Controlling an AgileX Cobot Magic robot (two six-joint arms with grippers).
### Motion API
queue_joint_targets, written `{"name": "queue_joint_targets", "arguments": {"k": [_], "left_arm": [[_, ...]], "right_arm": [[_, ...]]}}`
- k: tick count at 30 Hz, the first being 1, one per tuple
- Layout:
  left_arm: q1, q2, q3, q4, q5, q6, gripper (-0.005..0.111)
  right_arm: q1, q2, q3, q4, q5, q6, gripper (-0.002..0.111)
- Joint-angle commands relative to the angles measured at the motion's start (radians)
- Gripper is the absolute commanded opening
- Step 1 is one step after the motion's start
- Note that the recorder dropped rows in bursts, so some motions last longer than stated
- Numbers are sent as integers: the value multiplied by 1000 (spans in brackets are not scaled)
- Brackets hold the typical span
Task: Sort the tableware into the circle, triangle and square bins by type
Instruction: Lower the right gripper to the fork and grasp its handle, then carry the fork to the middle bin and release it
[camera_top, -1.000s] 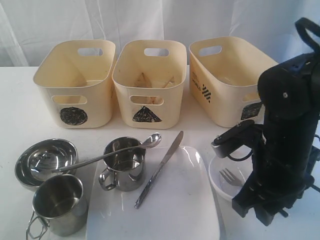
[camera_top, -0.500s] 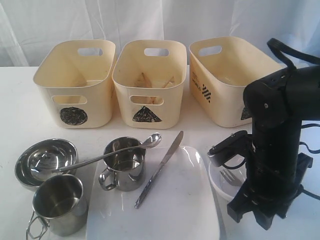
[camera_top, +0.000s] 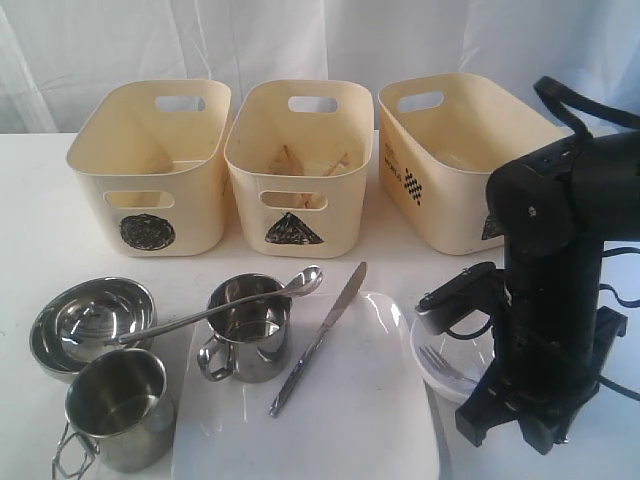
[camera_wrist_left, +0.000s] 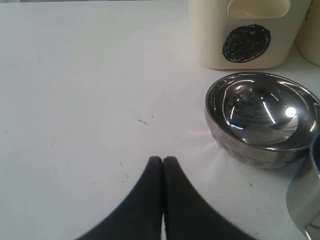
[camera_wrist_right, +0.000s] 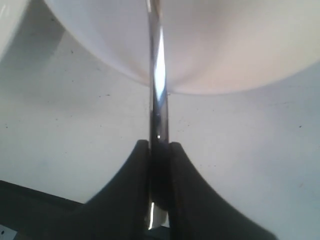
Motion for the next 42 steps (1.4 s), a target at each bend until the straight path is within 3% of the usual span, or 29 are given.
{"name": "queue_joint_targets", "arguments": {"k": [1,23,35,42], "left_arm": [[-3,-5,0,-8,-3,0,0],[-3,-5,0,-8,-3,0,0],[-3,-5,0,-8,-3,0,0],[-3,-5,0,-8,-3,0,0]], "right_arm": [[-11,-7,5,-1,23,-1,0],[-11,-167,-152,-18,40,-1,0],[-11,-145,-315,22,-438,4,0],[-11,31,-473,45,-575,4,0]]}}
